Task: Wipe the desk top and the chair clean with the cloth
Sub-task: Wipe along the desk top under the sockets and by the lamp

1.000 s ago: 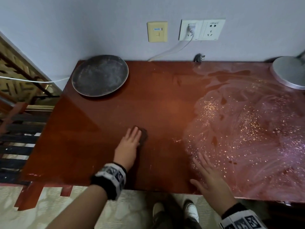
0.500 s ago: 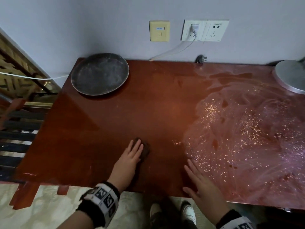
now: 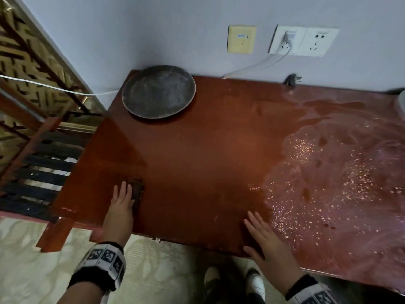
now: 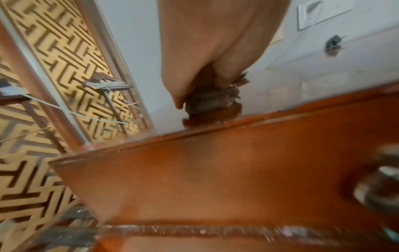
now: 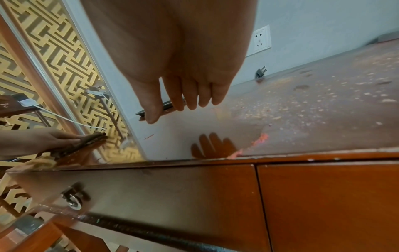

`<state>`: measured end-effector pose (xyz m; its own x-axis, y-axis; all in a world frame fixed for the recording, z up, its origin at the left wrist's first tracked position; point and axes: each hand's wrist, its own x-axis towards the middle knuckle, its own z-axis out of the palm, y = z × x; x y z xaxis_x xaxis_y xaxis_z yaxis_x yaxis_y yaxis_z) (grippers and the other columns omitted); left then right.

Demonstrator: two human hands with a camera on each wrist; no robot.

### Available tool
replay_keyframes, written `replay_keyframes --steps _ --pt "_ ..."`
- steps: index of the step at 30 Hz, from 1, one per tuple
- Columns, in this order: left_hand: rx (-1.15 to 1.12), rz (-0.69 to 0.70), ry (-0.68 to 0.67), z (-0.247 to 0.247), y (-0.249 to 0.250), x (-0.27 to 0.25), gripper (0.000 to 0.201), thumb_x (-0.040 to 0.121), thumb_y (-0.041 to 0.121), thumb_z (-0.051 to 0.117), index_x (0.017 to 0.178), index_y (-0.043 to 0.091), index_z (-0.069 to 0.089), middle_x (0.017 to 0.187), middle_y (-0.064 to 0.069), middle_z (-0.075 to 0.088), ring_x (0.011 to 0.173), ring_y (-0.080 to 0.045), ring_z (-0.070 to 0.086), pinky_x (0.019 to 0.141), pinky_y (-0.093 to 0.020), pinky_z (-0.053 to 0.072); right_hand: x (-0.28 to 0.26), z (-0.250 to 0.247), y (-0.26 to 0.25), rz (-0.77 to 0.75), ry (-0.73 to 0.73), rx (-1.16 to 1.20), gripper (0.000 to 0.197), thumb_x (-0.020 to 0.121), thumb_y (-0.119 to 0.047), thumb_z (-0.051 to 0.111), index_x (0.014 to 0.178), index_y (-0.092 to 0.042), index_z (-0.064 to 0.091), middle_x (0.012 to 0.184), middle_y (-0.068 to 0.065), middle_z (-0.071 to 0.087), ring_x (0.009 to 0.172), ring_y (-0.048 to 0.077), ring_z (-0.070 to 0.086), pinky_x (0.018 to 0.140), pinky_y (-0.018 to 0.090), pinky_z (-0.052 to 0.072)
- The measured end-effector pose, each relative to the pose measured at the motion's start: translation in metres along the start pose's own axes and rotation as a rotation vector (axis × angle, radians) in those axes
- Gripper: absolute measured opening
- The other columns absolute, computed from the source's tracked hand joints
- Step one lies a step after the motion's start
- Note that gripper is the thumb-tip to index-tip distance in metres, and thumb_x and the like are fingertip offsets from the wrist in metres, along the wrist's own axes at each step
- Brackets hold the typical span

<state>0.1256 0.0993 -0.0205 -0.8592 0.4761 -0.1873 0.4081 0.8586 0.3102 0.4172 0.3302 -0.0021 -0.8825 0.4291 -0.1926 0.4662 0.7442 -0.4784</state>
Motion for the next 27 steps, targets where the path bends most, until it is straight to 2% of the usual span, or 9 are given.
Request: replay_keyframes --steps 2,4,8,13,15,18,22,24,27 --pt "-0.098 0.154 0.071 0.017 0.016 -0.020 0.046 0.096 0.001 0.045 0.142 0.003 0.039 0.153 -0.008 0.025 0.144 -0.016 0.008 0.108 -0.043 0.036 -0.003 -0.003 -0.001 0.017 -0.075 0.029 0.071 0.092 -0.032 0.056 0.142 -0.027 0.006 0.151 -0.015 -0.005 0.121 -0.025 -0.029 0.114 0.022 -0.004" --pt "-0.130 0.333 0.085 0.038 0.046 -0.041 0.042 0.094 0.008 0.040 0.135 0.001 0.047 0.146 -0.009 0.037 0.145 -0.009 0.005 0.111 -0.032 0.029 -0.002 -0.007 -0.002 0.063 -0.092 0.020 0.067 0.096 -0.037 0.045 0.140 -0.034 -0.006 0.147 -0.022 -0.019 0.117 -0.026 -0.033 0.115 0.019 -0.007" --pt "-0.046 0.463 -0.027 0.069 0.121 -0.058 0.047 0.095 0.022 0.029 0.136 0.004 0.043 0.146 -0.009 0.041 0.146 -0.016 0.008 0.114 -0.030 0.013 -0.003 -0.013 0.000 0.131 -0.067 0.078 0.065 0.095 -0.032 0.050 0.147 -0.026 0.012 0.150 -0.019 -0.008 0.139 -0.004 -0.010 0.117 0.022 0.009" --pt "0.104 0.612 -0.108 0.084 0.191 -0.050 0.050 0.088 0.020 0.032 0.129 0.007 0.056 0.140 -0.009 0.049 0.134 -0.023 0.029 0.109 -0.035 0.019 -0.016 -0.017 0.013 0.189 0.101 0.117 0.066 0.087 -0.021 0.064 0.143 -0.022 0.030 0.149 -0.016 0.010 0.135 -0.008 0.004 0.100 0.020 0.041" --pt "0.114 0.660 -0.170 0.089 0.197 -0.054 0.050 0.087 0.021 0.032 0.126 0.007 0.059 0.138 -0.010 0.052 0.133 -0.024 0.035 0.108 -0.032 0.032 -0.022 -0.020 0.016 0.229 0.068 0.099 0.067 0.090 -0.025 0.059 0.145 -0.025 0.019 0.148 -0.022 0.002 0.136 -0.009 -0.002 0.097 0.006 0.029" --pt "0.145 0.608 -0.099 0.072 0.189 -0.049 0.050 0.088 0.017 0.032 0.129 0.006 0.057 0.141 -0.011 0.048 0.133 -0.023 0.042 0.100 -0.030 0.043 -0.032 -0.025 0.024 0.261 0.073 0.131 0.066 0.092 -0.026 0.056 0.146 -0.027 0.019 0.147 -0.023 0.000 0.138 -0.005 -0.001 0.101 0.008 0.023" --pt "0.089 0.363 -0.127 0.053 0.156 -0.020 0.049 0.104 0.020 0.021 0.150 0.007 0.013 0.159 -0.008 0.003 0.145 -0.020 -0.008 0.119 -0.034 0.017 -0.045 -0.030 0.032 0.297 0.095 0.161 0.063 0.093 -0.028 0.054 0.143 -0.031 0.016 0.149 -0.022 0.002 0.140 -0.003 -0.002 0.103 0.010 0.020" --pt "0.064 0.434 -0.066 0.065 0.146 -0.031 0.051 0.104 0.027 0.014 0.146 0.003 0.030 0.155 -0.010 0.022 0.145 -0.021 0.004 0.113 -0.035 0.029 -0.054 -0.033 0.036 0.315 0.127 0.177 0.062 0.091 -0.029 0.057 0.140 -0.031 0.018 0.147 -0.020 0.008 0.140 0.000 0.003 0.105 0.012 0.013" --pt "-0.012 0.583 -0.067 0.091 0.148 -0.090 0.049 0.104 0.028 0.010 0.142 0.006 0.032 0.152 -0.008 0.031 0.145 -0.023 0.011 0.112 -0.034 0.020 -0.065 -0.034 0.043 0.327 0.164 0.204 0.063 0.088 -0.021 0.062 0.138 -0.025 0.024 0.145 -0.017 0.014 0.140 0.004 0.011 0.106 0.013 0.012"
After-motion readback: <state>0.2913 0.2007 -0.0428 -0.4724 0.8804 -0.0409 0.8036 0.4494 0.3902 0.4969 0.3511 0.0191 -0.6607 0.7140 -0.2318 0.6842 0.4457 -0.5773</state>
